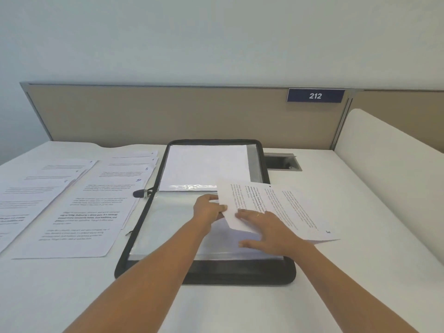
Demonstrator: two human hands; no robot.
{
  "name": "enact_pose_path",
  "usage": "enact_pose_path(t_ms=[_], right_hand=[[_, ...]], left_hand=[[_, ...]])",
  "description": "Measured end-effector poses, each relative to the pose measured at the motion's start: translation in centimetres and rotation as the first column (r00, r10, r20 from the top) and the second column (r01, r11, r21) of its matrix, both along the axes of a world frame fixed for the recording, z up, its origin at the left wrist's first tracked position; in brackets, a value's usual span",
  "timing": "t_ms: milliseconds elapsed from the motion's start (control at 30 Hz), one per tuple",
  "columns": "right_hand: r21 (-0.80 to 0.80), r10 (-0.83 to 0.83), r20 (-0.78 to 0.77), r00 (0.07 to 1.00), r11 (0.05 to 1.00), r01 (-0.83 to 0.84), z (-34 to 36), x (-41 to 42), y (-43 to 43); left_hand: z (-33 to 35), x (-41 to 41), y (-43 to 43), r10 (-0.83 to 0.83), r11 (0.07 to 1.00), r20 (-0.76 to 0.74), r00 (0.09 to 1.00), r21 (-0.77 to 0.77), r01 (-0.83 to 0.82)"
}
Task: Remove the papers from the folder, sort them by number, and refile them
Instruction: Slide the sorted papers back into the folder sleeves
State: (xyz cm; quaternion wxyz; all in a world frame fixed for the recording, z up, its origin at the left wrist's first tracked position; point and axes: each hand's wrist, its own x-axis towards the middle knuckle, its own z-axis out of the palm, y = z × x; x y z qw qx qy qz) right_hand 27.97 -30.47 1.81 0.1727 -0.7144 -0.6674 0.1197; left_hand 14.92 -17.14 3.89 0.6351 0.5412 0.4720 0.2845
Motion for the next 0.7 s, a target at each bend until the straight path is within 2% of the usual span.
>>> enact_pose_path(t_ms=[100, 133, 200, 267, 333, 433, 700], right_hand=[[0.146, -0.142, -0.029, 0.989, 0.979, 0.145, -1.0, 0.6, 0.0], [0.187, -0.202, -0.049, 0.978, 0.96, 0.208, -1.4, 1.0, 0.0], [0.231, -0.307, -0.046, 0.951, 0.923, 0.309, -2.4, 1.9, -0.2], [0.239, -0.389, -0.027, 0.921, 0.892, 0.384, -3.1, 2.9, -0.5], [0.246, -0.428, -0.015, 0.904, 0.875, 0.418, -3.4, 3.7, -0.8], [0.291, -0.464, -0.003, 0.886, 0.847, 0.445, -3.7, 4.5, -1.1], [0.369, -0.537, -0.147, 0.831, 0.749, 0.55, -3.6, 4.7, -1.8]], left_hand=[[0.2, 1.0, -0.7, -0.011, 1.0, 0.019, 1.0, -0.006, 0.011], [0.2, 1.3, -1.1, -0.019, 0.999, -0.034, 0.999, 0.031, 0.021], [-0.6, 1.7, -1.7, -0.049, 0.975, -0.185, 0.981, 0.204, 0.087], [-2.0, 1.9, -2.3, -0.085, 0.866, -0.362, 0.928, 0.435, 0.248], [-3.3, 2.0, -3.2, -0.132, 0.734, -0.506, 0.853, 0.528, 0.427], [-4.3, 2.5, -4.4, -0.201, 0.645, -0.595, 0.778, 0.518, 0.562], [-5.0, 3.5, -5.5, -0.188, 0.615, -0.657, 0.73, 0.501, 0.609]])
